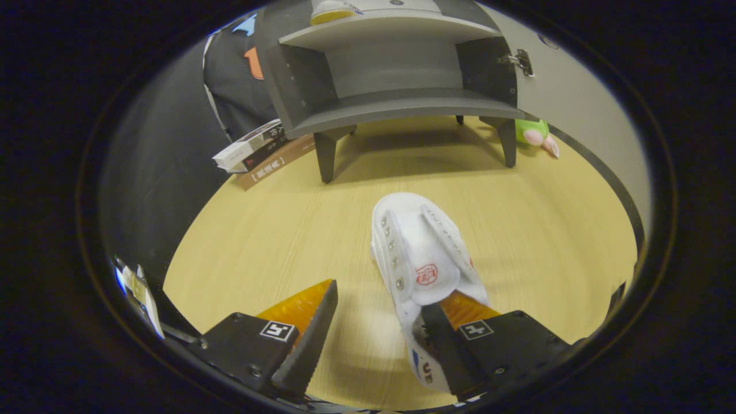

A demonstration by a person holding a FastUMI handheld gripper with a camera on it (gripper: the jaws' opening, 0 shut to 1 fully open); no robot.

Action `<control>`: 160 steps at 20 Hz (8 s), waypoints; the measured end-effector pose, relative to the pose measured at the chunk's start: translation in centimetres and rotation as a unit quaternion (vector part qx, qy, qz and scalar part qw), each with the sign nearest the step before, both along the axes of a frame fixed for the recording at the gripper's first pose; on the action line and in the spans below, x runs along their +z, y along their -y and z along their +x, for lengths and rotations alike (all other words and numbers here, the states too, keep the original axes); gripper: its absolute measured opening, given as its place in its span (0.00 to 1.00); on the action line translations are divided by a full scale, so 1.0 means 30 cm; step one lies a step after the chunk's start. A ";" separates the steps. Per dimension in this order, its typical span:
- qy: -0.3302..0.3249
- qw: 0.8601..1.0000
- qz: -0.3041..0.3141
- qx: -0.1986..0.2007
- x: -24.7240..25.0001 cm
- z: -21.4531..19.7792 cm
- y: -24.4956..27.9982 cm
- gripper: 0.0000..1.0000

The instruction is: Open the shoe cabinet door, grab the shoes and put them into the shoe cabinet, then close the shoe cabinet door.

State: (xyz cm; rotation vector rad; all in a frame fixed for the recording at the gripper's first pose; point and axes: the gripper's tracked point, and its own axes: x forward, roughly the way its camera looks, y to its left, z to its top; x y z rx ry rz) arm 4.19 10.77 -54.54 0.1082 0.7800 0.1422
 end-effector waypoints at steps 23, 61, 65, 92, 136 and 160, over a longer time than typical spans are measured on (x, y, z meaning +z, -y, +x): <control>0.042 0.999 0.017 -0.008 0.146 0.066 0.063 0.07; 0.274 0.959 -0.072 0.002 1.387 1.056 0.135 0.07; 0.252 0.965 -0.072 0.003 1.325 1.108 0.126 0.07; 0.153 0.985 -0.079 -0.027 1.287 0.898 0.109 0.47; 0.349 0.920 -0.069 -0.164 1.704 -0.742 1.102 0.99; 0.338 0.941 -0.022 0.002 1.670 -0.434 0.998 0.96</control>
